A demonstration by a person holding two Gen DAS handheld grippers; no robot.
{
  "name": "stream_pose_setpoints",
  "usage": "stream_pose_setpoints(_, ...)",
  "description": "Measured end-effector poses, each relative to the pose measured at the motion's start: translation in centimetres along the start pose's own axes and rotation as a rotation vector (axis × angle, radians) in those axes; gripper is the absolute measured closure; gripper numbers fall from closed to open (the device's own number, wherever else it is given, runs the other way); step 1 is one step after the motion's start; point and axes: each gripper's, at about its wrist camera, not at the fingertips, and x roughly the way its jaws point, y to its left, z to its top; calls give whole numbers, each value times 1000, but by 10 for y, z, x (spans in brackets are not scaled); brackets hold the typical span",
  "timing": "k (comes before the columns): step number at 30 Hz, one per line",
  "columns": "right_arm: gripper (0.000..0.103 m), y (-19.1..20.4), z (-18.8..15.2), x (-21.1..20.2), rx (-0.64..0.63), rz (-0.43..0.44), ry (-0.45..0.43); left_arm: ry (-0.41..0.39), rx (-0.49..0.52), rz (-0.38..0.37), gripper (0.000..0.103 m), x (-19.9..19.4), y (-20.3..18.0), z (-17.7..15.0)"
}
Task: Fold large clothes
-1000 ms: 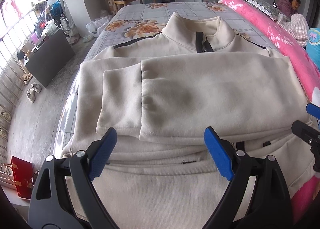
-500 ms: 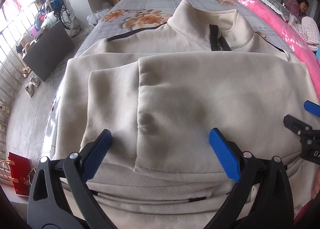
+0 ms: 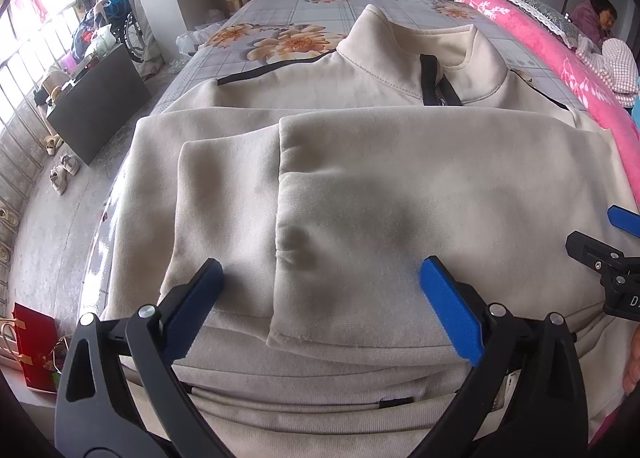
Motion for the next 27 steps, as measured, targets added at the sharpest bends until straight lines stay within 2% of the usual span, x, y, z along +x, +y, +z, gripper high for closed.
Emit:
stream_pose_setpoints(16, 6, 1, 2, 2, 6, -7, 20, -17, 11, -14, 7, 1, 1, -1)
stream_pose_setpoints(27, 6, 0, 11, 8, 8, 2, 105, -45, 15, -28, 7, 1, 3, -4)
